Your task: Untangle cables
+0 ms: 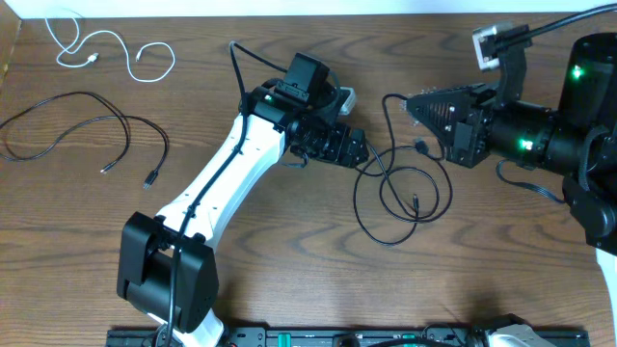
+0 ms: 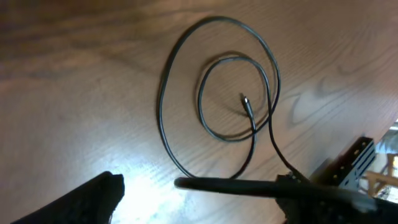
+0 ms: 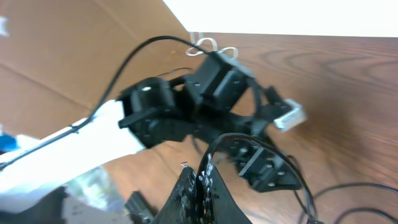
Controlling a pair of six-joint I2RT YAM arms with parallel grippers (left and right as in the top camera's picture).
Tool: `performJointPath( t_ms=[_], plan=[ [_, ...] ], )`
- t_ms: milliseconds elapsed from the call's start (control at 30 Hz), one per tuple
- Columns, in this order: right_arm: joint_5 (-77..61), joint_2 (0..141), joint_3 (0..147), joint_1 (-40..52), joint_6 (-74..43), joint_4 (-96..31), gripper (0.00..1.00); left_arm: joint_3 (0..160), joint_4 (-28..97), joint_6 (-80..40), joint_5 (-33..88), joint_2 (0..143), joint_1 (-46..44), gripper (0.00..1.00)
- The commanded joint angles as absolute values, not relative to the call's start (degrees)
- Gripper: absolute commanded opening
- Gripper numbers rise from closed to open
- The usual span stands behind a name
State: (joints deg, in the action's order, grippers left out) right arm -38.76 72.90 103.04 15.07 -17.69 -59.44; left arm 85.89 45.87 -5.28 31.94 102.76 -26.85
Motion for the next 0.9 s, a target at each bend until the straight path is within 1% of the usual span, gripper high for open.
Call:
performJointPath(
  t_ms=[0,33,67,100,133,167,233,300,333,400,467,500,667,867],
  plan=[
    [-44.97,72.6,103.46,14.48,-20.32,-58.41,0.01,85.69,45.04,-3.22,32.93,103.55,-26.7,0.81],
    [-45.45,72.53,103.46,14.17,-20.64,-58.19,0.01,85.69,44.8,-3.22,32.93,103.55,-26.72,0.81],
    [-45.78,72.51,103.46,13.85,-20.84,-58.06,0.01,85.71,44.49,-3.22,32.93,103.55,-26.7,0.77],
    [-46.02,72.4,103.46,13.56,-20.99,-58.02,0.01,85.71,44.25,-3.22,32.93,103.55,-26.7,0.73],
    [-46.09,72.31,103.46,13.13,-21.04,-58.06,0.01,85.71,43.83,-3.22,32.86,103.55,-26.7,0.64],
    [-46.09,72.18,103.46,12.84,-21.21,-58.08,0.01,85.71,43.55,-3.25,32.73,103.55,-26.7,0.58],
    [-46.3,71.83,103.46,12.25,-21.21,-58.06,0.01,85.71,43.13,-3.25,32.27,103.55,-26.7,0.5],
    [-46.3,71.46,103.46,11.64,-21.21,-58.08,0.01,85.69,43.09,-3.27,31.92,103.55,-26.7,0.45],
    [-46.3,71.31,103.46,11.31,-21.21,-58.08,0.01,85.71,43.11,-3.27,31.81,103.55,-26.7,0.4],
    [-46.35,71.02,103.46,10.72,-21.21,-58.19,0.01,85.69,43.09,-3.27,31.66,103.55,-26.7,0.25],
    [-46.76,70.76,103.46,10.2,-21.21,-58.43,0.01,85.71,43.09,-3.27,31.68,103.55,-26.72,0.15],
    [-47.31,70.65,103.46,9.87,-21.21,-58.59,0.01,85.69,43.07,-3.27,31.68,103.55,-26.72,0.08],
    [-45.47,70.65,103.46,7.97,-20.1,-60.31,0.01,85.71,43.13,-4.19,31.68,103.5,-26.63,0.08],
    [-31.44,70.72,103.44,3.73,-19.64,-67.46,0.01,86.19,43.16,-7.99,32.38,101.32,-25.12,0.07]
  ],
)
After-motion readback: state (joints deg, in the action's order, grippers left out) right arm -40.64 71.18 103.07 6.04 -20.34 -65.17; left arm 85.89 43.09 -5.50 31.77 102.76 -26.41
